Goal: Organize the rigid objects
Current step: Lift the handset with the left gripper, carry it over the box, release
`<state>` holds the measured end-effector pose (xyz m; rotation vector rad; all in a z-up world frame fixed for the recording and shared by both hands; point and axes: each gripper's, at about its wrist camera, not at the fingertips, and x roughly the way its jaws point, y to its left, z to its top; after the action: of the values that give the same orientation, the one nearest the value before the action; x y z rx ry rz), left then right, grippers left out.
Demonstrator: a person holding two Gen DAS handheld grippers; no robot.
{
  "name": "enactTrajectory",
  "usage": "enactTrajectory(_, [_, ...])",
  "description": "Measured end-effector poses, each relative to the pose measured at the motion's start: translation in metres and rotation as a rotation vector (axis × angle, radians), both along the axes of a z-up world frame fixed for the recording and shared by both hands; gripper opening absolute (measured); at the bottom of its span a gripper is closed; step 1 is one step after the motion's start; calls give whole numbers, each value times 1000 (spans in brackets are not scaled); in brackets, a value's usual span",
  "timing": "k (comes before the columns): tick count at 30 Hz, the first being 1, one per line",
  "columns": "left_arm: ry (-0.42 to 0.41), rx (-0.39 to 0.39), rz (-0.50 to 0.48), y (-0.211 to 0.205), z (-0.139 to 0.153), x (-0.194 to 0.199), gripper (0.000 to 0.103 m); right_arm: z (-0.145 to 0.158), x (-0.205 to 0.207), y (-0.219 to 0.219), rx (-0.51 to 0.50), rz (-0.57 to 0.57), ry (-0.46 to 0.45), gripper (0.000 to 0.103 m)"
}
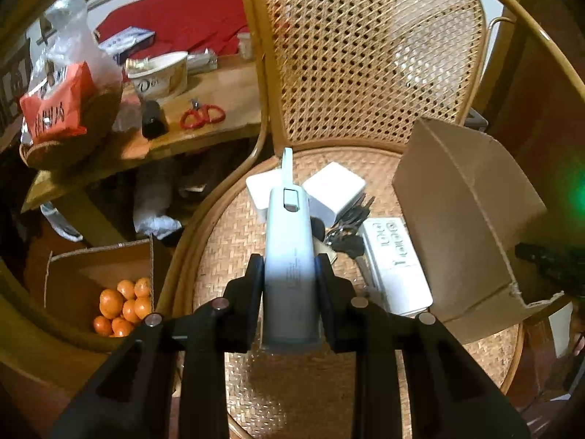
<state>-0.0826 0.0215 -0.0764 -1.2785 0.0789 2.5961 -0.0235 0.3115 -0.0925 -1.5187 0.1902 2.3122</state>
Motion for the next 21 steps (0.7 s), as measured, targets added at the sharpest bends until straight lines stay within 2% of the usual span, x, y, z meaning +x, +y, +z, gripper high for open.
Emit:
enactTrajectory(6, [52, 49, -10, 2, 24, 9, 27, 0, 0, 0, 0, -2, -1, 7])
enactTrajectory(14, [173, 37, -30, 17, 62, 24, 27, 1, 2, 3, -3, -5, -8, 7])
enactTrajectory(21, [223, 26, -91, 38, 80, 35, 27, 1, 2, 3, -2, -4, -9, 7])
